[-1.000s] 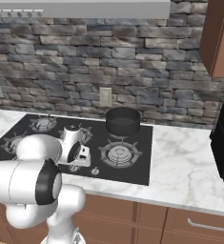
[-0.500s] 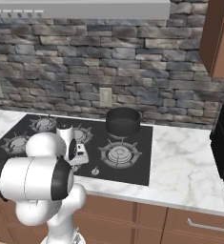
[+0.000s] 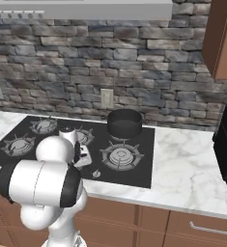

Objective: Turn on the burner for the pot on the stove. Wait thirty seconds for the pot to heat up. Then add the broccoli to the pot.

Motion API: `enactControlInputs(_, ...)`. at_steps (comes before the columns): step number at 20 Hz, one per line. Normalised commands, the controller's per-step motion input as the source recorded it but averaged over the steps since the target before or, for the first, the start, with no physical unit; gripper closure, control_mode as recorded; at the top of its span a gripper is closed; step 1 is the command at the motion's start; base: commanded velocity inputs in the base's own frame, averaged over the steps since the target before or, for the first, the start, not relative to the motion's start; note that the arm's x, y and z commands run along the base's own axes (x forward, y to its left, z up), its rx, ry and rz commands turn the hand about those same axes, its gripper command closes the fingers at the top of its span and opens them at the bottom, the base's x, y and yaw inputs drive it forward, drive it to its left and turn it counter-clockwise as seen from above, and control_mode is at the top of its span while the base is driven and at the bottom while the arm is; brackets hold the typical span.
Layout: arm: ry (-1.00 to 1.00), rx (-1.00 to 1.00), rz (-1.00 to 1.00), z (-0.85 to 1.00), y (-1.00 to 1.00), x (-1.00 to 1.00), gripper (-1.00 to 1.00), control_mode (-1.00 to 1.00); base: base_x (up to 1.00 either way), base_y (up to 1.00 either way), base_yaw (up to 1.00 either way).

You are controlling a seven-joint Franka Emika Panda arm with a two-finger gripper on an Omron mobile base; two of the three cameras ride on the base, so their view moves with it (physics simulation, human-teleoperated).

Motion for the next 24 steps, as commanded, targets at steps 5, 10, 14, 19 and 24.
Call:
enactControlInputs(5,0.00,-0.04,0.96,-0.90,-0.20,-0.40,1.00,-1.00,0.00,0.00,0.00)
enactControlInputs(10,0.00,-0.06,1.00,-0.88,-0.07,-0.27,1.00,-1.00,0.00,0.00,0.00)
enactControlInputs(14,0.02,-0.07,1.00,-0.95,-0.04,-0.24,1.00,-1.00,0.00,0.00,0.00)
enactControlInputs(19,0.15,-0.12,1.00,-1.00,0.00,-0.08,1.00,-1.00,0.00,0.00,0.00)
enactControlInputs(24,0.29,-0.19,0.97,-0.93,0.00,-0.08,1.00,-1.00,0.00,0.00,0.00)
